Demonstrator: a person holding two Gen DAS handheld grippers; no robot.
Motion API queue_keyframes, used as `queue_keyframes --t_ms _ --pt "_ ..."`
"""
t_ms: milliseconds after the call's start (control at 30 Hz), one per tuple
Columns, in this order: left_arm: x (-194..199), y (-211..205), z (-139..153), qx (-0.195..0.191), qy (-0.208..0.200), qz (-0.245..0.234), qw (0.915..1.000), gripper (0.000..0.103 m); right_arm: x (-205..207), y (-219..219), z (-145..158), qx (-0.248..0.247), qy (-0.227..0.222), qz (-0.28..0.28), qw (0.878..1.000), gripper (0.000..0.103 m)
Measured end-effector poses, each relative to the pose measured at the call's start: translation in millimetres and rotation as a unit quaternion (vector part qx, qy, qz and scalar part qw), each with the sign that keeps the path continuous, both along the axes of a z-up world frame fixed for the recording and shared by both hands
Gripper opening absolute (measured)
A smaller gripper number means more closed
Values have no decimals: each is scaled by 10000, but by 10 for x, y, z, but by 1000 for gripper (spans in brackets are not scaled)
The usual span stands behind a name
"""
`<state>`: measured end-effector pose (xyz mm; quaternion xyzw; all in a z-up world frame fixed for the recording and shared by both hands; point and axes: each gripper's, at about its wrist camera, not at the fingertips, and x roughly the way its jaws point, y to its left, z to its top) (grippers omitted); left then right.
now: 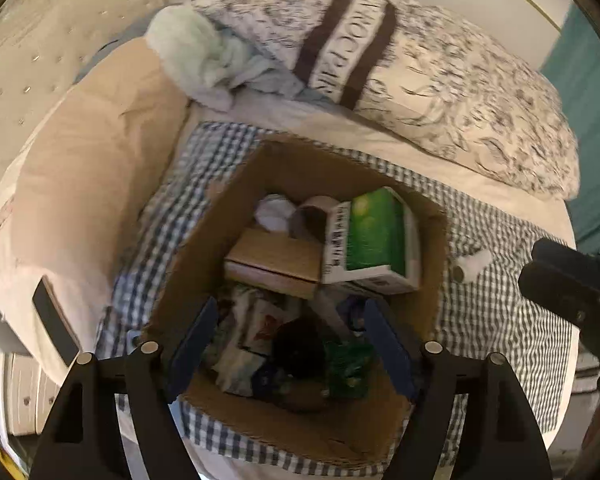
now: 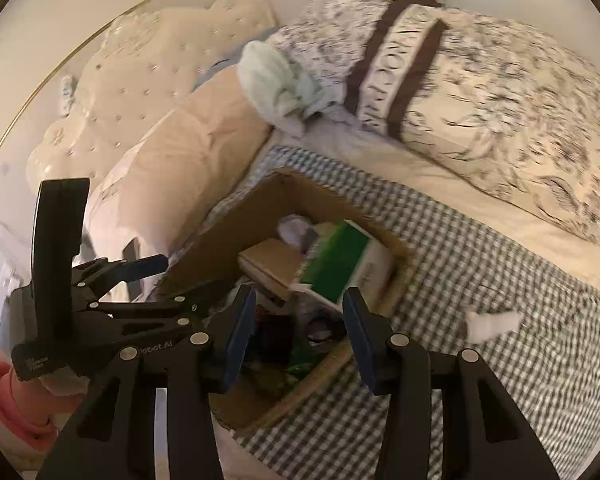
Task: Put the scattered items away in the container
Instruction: 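Move both tools back toward the white tube on the sheet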
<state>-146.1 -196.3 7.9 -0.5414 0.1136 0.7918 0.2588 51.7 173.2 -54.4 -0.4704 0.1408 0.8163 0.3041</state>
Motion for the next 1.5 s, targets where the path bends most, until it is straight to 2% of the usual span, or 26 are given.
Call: queue_keyframes --t_ms 133,433,633,833,1033,1233,1500 --pt "175 339 28 -17 38 -463 9989 81 311 89 118 83 71 -383 9992 45" --pt "724 1158 115 -58 83 -1348 9908 81 1250 268 401 165 278 -1219 9920 45" --pt "1074 1609 78 -124 32 -1688 9856 81 1964 417 559 162 392 -1801 9827 47" --pt "1363 2013 -88 -262 -21 -1930 9809 81 2545 583 587 -1 456 -2232 9737 47" --pt "1446 2376 -484 -525 -21 -2034 9777 81 2843 792 434 -230 417 -2371 9703 47" --pt "1374 2659 -893 -696 -99 -1908 9791 81 2878 1072 195 -364 288 -2284 9725 47" --pt "1293 2997 -1199 -833 -38 -1954 9772 81 2995 1431 -130 -622 163 -2374 9693 47"
